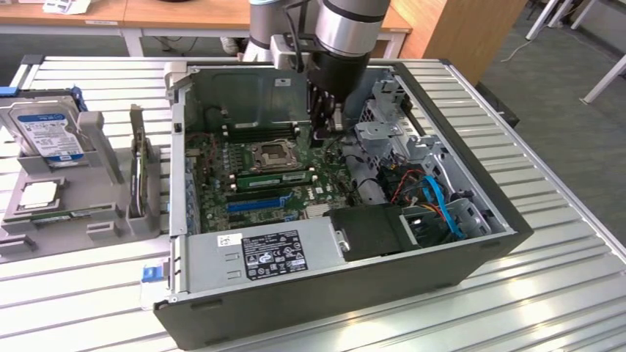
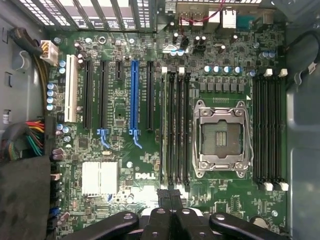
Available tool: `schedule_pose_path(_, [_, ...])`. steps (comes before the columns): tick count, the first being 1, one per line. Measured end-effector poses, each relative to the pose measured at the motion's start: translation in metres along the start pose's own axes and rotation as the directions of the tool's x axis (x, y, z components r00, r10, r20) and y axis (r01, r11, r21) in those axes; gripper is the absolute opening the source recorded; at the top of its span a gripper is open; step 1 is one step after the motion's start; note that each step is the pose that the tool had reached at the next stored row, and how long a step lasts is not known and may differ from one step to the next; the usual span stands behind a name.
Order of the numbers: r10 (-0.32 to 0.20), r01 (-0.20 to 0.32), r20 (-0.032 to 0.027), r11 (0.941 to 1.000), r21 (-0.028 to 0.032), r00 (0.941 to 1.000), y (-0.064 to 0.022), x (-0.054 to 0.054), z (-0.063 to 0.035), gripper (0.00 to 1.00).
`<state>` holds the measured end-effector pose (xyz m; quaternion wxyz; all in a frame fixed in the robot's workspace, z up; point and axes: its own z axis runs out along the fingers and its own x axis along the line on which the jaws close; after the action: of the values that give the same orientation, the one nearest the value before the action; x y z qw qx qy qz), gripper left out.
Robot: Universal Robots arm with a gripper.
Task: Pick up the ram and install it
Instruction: 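Press down the ram until it locks into place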
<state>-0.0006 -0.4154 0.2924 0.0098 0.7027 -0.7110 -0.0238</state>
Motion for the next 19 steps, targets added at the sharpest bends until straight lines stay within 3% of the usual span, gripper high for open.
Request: schedule_pose_path(19, [0.000,0.000,-0.0001,1.0000,0.0000,1.0000,-0.0007,0.000,0.0157,0.10])
